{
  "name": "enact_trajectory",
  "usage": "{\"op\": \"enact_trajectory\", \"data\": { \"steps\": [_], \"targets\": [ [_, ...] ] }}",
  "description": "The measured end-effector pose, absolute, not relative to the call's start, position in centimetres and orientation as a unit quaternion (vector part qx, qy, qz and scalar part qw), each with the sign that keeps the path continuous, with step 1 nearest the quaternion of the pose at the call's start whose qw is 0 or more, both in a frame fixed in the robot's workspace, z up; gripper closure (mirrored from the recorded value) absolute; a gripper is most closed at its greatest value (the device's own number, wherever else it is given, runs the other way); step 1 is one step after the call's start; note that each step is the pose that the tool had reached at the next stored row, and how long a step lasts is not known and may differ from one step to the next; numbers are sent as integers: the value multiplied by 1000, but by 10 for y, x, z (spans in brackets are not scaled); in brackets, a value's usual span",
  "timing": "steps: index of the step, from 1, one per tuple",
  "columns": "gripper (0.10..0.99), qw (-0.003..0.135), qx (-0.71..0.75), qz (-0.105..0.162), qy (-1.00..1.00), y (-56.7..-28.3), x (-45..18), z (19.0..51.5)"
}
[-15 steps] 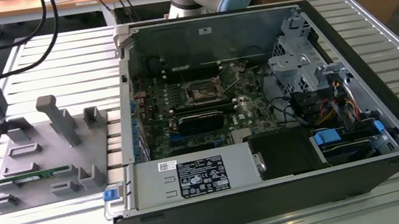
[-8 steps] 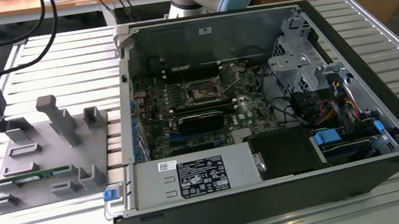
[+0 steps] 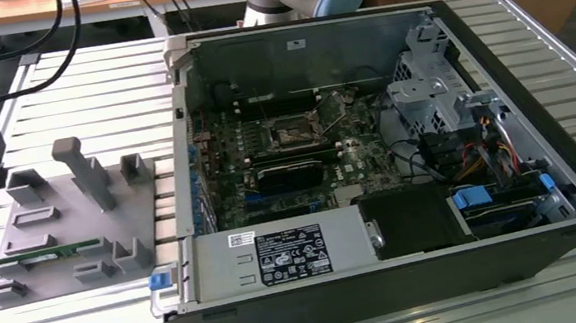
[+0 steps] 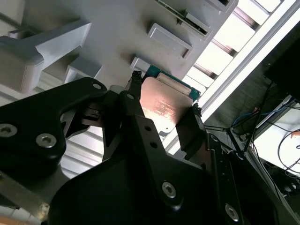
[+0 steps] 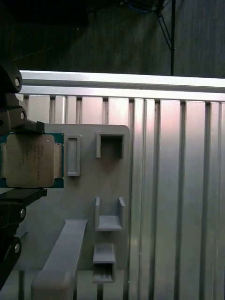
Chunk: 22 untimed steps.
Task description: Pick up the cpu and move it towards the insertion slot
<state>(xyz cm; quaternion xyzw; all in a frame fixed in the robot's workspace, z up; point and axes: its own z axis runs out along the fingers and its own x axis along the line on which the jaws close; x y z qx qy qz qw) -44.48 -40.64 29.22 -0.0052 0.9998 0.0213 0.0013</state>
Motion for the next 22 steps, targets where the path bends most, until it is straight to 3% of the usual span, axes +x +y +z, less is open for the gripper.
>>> {"op": "enact_trajectory", "data": {
  "steps": [22],
  "targets": [
    [541, 1, -5, 21, 1000, -405, -445, 306]
  ]
}}
